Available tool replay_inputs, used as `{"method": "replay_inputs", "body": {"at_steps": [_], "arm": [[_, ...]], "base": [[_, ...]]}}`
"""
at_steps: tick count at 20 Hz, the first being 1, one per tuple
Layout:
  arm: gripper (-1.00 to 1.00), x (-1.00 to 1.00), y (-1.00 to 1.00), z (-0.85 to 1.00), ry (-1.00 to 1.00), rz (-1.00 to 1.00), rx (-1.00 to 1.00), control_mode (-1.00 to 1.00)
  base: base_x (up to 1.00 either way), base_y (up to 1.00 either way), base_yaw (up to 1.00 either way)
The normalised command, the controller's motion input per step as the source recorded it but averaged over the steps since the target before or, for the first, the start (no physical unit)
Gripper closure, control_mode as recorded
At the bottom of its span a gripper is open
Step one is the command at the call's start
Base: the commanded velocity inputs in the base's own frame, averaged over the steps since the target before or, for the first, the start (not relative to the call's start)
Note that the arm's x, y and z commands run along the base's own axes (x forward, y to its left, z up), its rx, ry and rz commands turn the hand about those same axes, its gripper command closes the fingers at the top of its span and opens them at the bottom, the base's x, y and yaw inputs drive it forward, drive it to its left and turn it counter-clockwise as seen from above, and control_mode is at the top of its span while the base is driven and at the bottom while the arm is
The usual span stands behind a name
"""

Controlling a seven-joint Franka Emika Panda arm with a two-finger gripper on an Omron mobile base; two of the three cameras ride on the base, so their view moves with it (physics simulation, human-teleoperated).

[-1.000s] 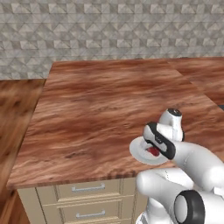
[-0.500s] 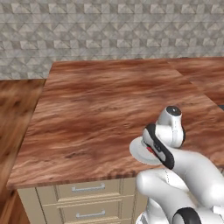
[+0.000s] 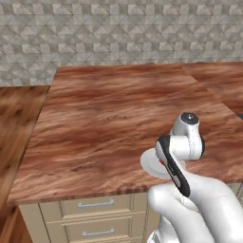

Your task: Pick steak from the fridge and place it on the plate on the counter.

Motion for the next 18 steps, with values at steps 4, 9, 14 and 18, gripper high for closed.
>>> {"method": "replay_inputs", "body": {"at_steps": [4,9,14,18], "arm": [[-1.0,-0.7,0.03,0.31,0.0,0.0,-0.01,-1.0],[-1.0,-0.84,0.0,0.34,0.0,-0.06,0.02,-1.0],[-1.0,-0.64,0.0,0.53,-0.04,-0.12,0.05,-1.0],[-1.0,-0.47,0.0,0.64,-0.07,-0.14,0.01,-1.0]], "base": [[0.0,0.0,0.0],[0.0,0.0,0.0],[0.0,0.0,0.0],[0.0,0.0,0.0]]}}
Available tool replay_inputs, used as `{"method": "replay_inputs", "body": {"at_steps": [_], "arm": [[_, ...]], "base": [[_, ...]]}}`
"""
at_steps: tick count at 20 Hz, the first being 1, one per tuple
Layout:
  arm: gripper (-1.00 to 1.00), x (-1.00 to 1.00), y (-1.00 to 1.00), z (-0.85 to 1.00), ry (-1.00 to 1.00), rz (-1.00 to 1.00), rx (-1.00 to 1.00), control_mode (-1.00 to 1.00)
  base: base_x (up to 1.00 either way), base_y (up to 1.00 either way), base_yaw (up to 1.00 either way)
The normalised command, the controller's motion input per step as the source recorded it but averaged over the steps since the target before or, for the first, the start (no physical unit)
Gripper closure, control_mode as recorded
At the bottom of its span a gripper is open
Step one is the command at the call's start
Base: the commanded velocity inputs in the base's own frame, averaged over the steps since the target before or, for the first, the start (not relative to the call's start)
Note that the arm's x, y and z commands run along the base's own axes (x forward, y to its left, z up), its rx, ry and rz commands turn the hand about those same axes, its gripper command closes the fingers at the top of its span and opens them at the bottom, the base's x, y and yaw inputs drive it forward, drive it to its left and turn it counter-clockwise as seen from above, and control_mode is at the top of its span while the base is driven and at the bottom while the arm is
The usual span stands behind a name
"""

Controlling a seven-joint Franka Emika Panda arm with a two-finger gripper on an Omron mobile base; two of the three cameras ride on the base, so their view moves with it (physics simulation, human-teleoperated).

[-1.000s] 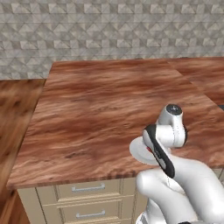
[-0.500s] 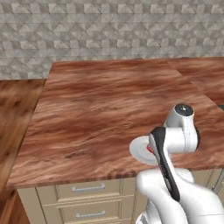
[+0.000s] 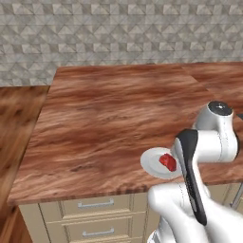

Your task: Pick steak from the fridge and place it on the plate on the counter.

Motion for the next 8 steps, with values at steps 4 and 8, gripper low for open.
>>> {"method": "replay_inputs", "body": {"at_steps": [4,8], "arm": [[-1.0,-0.51,0.0,0.74,-0.15,-0.13,0.0,-1.0],[-1.0,-0.47,0.0,0.74,-0.15,-0.11,0.0,-1.0]], "base": [[0.0,0.0,0.0],[0.0,0.0,0.0]]}}
